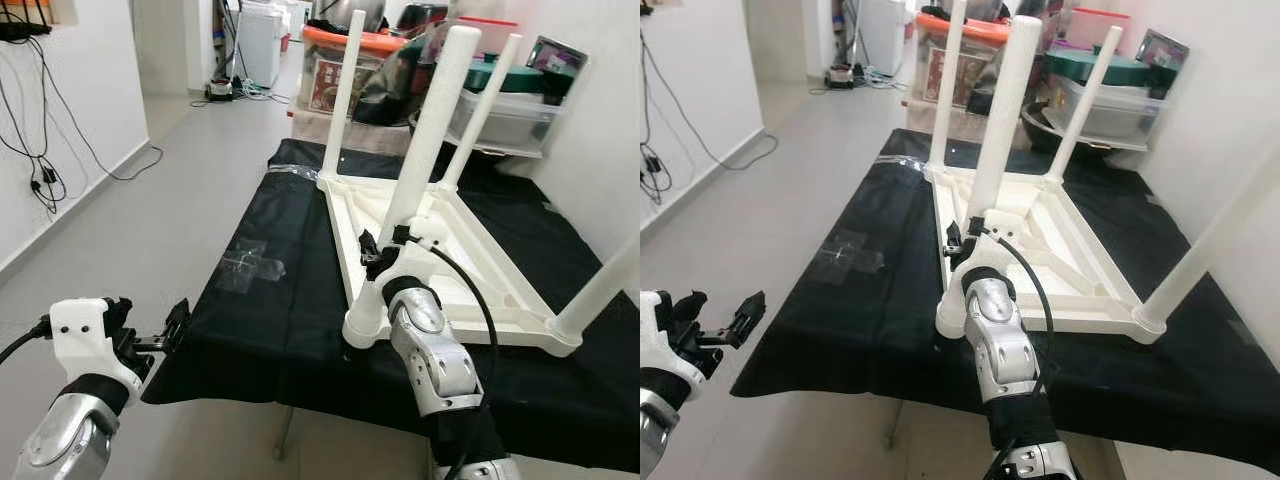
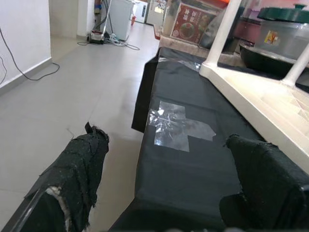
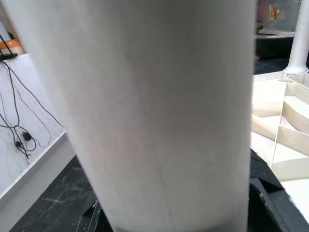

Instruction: Building children table

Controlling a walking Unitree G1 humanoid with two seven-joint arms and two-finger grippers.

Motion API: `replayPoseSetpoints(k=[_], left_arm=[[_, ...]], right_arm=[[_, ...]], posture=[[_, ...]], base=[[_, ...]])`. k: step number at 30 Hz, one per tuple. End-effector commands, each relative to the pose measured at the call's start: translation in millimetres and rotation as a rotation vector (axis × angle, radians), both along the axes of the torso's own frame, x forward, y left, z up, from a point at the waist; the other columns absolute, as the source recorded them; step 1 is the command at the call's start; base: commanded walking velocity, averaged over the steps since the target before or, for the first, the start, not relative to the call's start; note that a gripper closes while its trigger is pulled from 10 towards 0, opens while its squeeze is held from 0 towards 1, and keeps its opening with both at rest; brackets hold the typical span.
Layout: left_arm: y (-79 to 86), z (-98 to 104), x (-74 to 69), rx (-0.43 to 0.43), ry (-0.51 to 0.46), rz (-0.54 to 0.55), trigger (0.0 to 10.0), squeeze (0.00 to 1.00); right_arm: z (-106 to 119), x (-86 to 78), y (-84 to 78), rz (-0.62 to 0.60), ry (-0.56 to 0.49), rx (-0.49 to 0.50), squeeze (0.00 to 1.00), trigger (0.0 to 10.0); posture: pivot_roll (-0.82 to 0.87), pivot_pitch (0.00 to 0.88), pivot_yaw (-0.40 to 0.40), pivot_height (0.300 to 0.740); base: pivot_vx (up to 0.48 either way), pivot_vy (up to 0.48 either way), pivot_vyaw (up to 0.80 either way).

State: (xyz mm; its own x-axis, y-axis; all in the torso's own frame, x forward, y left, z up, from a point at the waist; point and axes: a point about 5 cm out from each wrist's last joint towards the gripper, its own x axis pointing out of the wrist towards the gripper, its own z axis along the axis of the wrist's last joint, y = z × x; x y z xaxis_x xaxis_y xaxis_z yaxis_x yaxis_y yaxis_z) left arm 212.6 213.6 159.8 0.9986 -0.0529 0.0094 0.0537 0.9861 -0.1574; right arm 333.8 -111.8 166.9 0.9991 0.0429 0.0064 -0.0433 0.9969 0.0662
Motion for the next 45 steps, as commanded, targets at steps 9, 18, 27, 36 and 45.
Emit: replayPoseSetpoints(k=[9, 18, 27, 36, 45], left_arm=[[-4.5, -3, 3.3, 0.017, 0.019, -0.033, 10.0, 0.0], [-5.7, -3, 7.2, 0.031, 0.013, -0.053, 10.0, 0.0], [-6.9, -4, 10.9, 0.047, 0.013, -0.076, 10.0, 0.0], [-7.7, -5, 12.1, 0.055, 0.014, -0.083, 10.0, 0.0], [-9.4, -5, 12.6, 0.059, 0.014, -0.107, 10.0, 0.0]], right_arm=[[-17, -2.2, -12.9, -0.038, 0.078, -0.036, 0.17, 10.0], [-5, -2.0, -12.3, -0.017, 0.023, -0.021, 0.0, 10.0], [14, -3.3, -12.2, 0.031, -0.049, -0.015, 0.0, 10.0], [14, -2.6, -12.2, 0.034, -0.044, -0.011, 0.0, 10.0], [23, -0.2, -8.6, 0.129, -0.066, 0.003, 0.0, 10.0]], posture=[[0.14, 0.0, -0.126, 0.74], [0.13, 0.0, -0.118, 0.74], [0.11, 0.0, -0.106, 0.74], [0.11, 0.0, -0.109, 0.74], [0.11, 0.0, -0.103, 0.74]], base=[[0.0, 0.0, 0.0], [0.0, 0.0, 0.0], [0.0, 0.0, 0.0], [0.0, 0.0, 0.0], [0.0, 0.0, 0.0]])
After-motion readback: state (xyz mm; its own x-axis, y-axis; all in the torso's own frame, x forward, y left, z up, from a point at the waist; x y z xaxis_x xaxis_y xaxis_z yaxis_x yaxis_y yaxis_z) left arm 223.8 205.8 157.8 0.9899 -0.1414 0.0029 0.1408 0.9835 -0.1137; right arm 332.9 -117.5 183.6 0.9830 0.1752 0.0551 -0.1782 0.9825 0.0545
